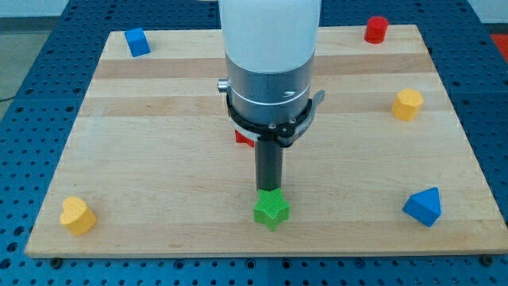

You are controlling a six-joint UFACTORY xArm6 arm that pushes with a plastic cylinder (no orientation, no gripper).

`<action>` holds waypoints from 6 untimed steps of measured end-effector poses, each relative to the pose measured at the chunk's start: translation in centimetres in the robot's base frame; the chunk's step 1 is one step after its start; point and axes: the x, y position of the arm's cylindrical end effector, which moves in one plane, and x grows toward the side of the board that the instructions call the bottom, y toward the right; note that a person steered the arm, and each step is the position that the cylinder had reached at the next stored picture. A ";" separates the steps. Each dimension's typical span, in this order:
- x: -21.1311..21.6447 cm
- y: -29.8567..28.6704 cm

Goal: Move your arm to the top center

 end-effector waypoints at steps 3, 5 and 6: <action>-8.6 5.4; -18.8 0.9; -22.4 -4.7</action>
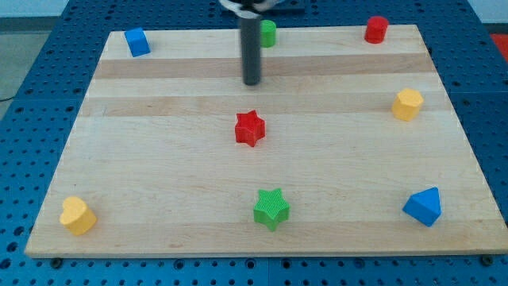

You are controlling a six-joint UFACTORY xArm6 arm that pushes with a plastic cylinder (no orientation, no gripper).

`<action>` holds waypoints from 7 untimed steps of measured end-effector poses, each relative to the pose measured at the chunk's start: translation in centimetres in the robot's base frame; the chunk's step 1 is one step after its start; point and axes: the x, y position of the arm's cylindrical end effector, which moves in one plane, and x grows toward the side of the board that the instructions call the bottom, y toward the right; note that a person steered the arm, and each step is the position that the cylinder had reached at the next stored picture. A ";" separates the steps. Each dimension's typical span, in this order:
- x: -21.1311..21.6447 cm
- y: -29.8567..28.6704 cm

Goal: Move your arm to the top center

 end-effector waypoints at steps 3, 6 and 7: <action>-12.6 -5.8; -12.7 -2.7; -12.5 -1.1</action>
